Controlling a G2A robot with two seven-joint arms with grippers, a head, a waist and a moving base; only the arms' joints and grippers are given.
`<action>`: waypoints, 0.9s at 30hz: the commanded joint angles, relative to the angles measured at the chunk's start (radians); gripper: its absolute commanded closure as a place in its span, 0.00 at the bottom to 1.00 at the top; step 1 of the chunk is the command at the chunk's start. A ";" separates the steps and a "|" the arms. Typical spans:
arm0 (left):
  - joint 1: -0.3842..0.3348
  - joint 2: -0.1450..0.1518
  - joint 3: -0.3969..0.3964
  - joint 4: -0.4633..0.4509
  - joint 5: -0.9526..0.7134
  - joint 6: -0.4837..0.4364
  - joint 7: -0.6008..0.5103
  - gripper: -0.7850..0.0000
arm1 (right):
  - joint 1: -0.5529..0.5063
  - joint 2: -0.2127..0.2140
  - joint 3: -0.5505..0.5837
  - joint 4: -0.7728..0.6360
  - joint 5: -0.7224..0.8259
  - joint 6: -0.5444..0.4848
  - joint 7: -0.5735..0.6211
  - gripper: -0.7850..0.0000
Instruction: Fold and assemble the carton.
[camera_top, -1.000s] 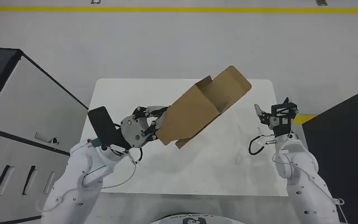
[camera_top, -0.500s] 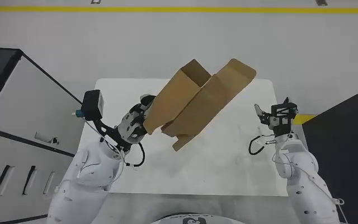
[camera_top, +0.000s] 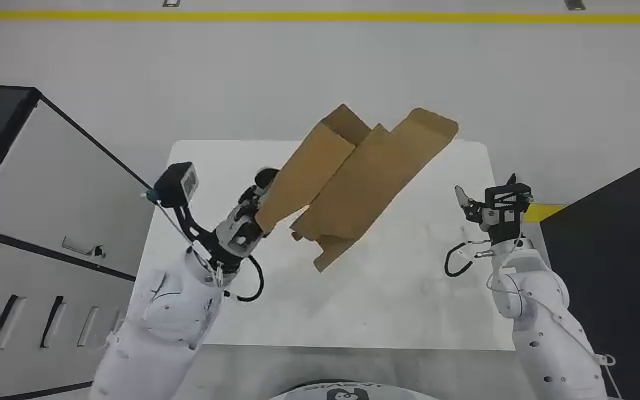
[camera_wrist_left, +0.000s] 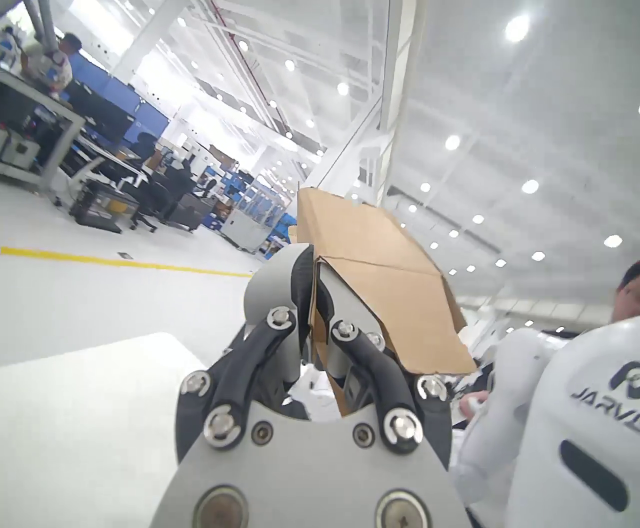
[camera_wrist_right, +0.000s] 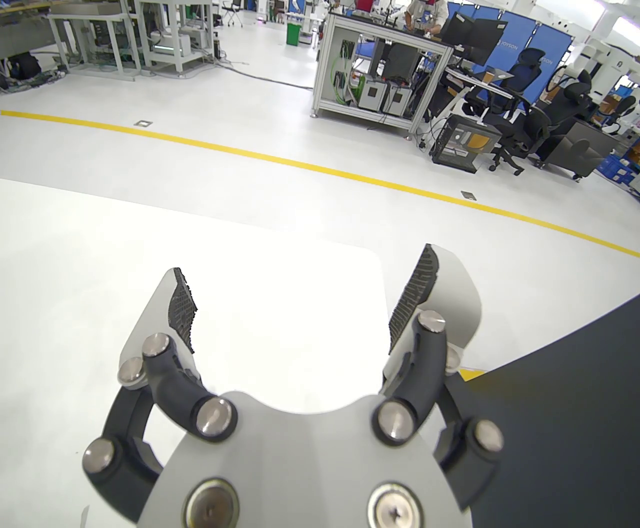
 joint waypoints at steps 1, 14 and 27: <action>-0.004 0.003 -0.008 0.001 -0.091 0.013 -0.056 1.00 | 0.000 0.000 0.000 0.000 0.000 0.000 0.000 0.00; -0.001 0.003 -0.023 0.012 -0.293 0.028 -0.148 1.00 | 0.000 0.000 0.000 0.000 0.000 0.000 0.000 0.00; 0.006 -0.004 -0.038 0.010 -0.386 0.044 -0.141 1.00 | 0.000 0.000 0.000 0.000 0.000 0.000 0.000 0.00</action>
